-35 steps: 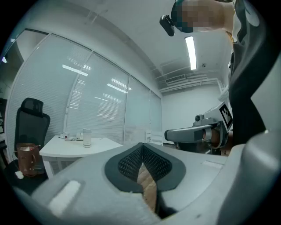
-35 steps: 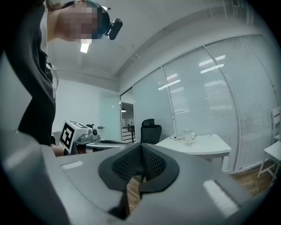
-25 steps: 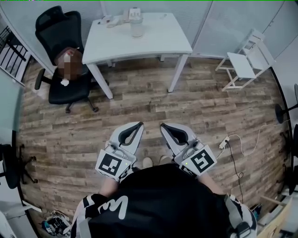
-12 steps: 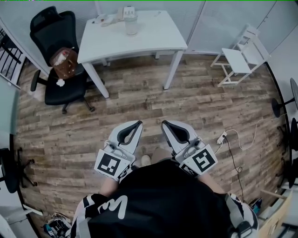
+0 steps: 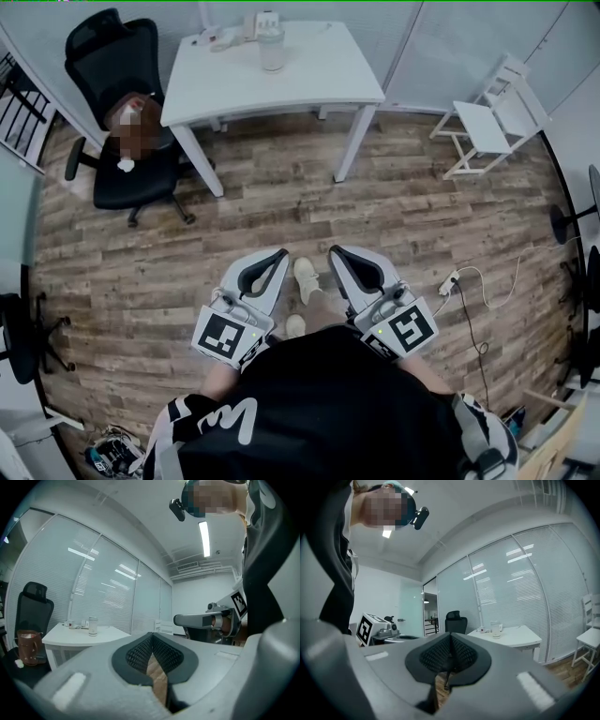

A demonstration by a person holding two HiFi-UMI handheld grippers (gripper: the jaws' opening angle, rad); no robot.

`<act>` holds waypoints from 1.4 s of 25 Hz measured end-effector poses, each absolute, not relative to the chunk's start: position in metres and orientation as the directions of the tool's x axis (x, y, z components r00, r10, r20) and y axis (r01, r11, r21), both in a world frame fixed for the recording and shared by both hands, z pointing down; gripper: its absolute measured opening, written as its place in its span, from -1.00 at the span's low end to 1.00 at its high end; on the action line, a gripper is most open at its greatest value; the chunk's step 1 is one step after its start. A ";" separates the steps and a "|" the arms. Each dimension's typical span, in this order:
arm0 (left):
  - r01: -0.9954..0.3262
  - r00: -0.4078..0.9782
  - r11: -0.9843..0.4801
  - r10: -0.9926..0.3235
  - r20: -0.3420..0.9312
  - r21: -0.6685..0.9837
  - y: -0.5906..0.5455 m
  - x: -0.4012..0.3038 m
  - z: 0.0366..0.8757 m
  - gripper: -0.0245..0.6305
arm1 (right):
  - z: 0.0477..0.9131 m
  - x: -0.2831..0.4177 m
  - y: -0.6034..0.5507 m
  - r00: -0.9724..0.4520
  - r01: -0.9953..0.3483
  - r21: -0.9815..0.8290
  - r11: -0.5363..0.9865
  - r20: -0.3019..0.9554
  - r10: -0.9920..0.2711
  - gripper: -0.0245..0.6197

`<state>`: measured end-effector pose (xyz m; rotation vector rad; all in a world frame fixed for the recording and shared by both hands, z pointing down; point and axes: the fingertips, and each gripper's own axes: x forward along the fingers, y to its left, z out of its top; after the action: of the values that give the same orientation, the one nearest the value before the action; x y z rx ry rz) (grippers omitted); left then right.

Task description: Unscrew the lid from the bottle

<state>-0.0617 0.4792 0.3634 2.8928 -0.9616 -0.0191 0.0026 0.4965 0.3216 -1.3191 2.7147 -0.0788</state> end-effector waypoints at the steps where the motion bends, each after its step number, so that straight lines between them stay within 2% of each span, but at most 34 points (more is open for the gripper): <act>1: -0.599 0.800 -0.795 -0.600 0.019 0.091 0.477 -0.062 0.363 -0.93 | 0.324 0.003 0.495 -0.610 -0.783 -0.105 0.614 -0.068 -0.790 -0.92; 4: -0.598 0.801 -0.798 -0.598 0.022 0.080 0.470 -0.061 0.364 -0.93 | 0.332 0.004 0.487 -0.603 -0.791 -0.124 0.599 -0.013 -0.798 -0.92; 9: -0.602 0.798 -0.796 -0.602 0.031 0.065 0.446 -0.054 0.365 -0.92 | 0.324 0.019 0.462 -0.599 -0.788 -0.111 0.606 -0.094 -0.796 -0.92; 13: -0.604 0.797 -0.795 -0.602 0.044 0.056 0.425 -0.049 0.367 -0.93 | 0.338 0.032 0.436 -0.585 -0.803 -0.124 0.583 -0.027 -0.811 -0.92; 35: -0.678 0.735 -0.734 -0.676 0.049 0.046 0.273 -0.053 0.358 -0.93 | 0.334 0.043 0.290 -0.618 -0.777 -0.141 0.614 -0.012 -0.786 -0.92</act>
<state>-0.0531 0.2730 0.3578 2.8692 -1.1199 0.0446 0.0434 0.2905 0.3336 -1.3366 2.7560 -0.1877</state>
